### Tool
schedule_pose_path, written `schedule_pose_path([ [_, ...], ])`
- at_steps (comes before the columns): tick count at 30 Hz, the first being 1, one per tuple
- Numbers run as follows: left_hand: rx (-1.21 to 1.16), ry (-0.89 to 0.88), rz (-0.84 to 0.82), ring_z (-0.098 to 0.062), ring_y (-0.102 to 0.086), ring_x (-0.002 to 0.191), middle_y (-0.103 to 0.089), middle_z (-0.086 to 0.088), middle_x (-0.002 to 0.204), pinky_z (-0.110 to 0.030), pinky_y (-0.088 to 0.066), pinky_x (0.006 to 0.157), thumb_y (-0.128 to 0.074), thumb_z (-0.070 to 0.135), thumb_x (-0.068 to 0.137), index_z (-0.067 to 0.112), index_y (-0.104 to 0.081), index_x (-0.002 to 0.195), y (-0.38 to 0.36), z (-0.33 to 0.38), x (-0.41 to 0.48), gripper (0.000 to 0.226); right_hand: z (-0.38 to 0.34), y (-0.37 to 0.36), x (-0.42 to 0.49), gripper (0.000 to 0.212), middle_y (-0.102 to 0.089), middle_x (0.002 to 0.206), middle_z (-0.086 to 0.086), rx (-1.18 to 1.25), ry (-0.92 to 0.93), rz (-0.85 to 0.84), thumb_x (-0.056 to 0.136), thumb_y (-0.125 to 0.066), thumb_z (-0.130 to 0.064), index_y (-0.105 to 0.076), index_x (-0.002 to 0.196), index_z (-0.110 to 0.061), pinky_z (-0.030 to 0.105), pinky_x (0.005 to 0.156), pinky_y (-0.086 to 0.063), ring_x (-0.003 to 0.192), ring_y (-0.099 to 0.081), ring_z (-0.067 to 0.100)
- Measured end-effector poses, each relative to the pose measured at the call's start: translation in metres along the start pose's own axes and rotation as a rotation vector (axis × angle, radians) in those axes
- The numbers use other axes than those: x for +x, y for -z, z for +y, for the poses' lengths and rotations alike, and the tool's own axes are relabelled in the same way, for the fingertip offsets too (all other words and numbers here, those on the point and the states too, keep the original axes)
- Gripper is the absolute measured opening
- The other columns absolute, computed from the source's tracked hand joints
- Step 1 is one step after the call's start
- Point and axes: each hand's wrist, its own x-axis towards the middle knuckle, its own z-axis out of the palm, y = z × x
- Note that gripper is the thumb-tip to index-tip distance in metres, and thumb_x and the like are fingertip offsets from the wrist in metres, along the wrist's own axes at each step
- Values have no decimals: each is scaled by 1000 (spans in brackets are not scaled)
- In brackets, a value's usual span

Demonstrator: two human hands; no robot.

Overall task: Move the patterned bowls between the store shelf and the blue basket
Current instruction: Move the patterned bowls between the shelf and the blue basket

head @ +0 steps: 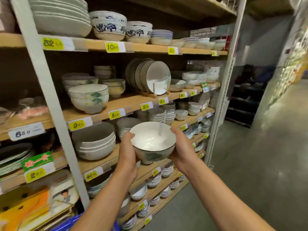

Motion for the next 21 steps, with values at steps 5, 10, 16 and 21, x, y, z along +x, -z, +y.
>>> schedule_pose_path([
  [5, -13, -32, -5, -24, -65, 85, -74, -4, 93, -31, -50, 61, -44, 32, 87, 21, -67, 97, -36, 2, 35, 28, -21, 14, 35, 33, -75, 99, 5, 28, 20, 13, 95, -42, -34, -68, 110, -21, 36, 71, -54, 96, -68, 27],
  [10, -15, -36, 1, -24, -63, 87, -75, -1, 83, -34, -52, 68, -47, 32, 86, 24, -65, 91, -62, 9, 79, 20, -37, 18, 81, 36, -74, 105, 4, -3, 36, -13, 97, -40, -39, -64, 117, -23, 39, 79, -54, 99, -67, 25],
  [16, -89, -90, 43, -24, -62, 85, -72, -3, 84, -33, -49, 64, -51, 30, 86, 22, -64, 88, -83, 32, 141, 16, -61, 2, 155, 43, -71, 114, 3, -121, 66, -138, 95, -38, -44, -65, 120, -23, 31, 70, -52, 105, -65, 22],
  [21, -127, -137, 104, -25, -63, 86, -70, -6, 90, -32, -50, 62, -51, 35, 86, 23, -66, 92, -96, 46, 182, 20, -62, -12, 201, 39, -66, 122, -3, -51, 158, -210, 97, -36, -48, -61, 123, -32, 40, 96, -50, 115, -60, 18],
])
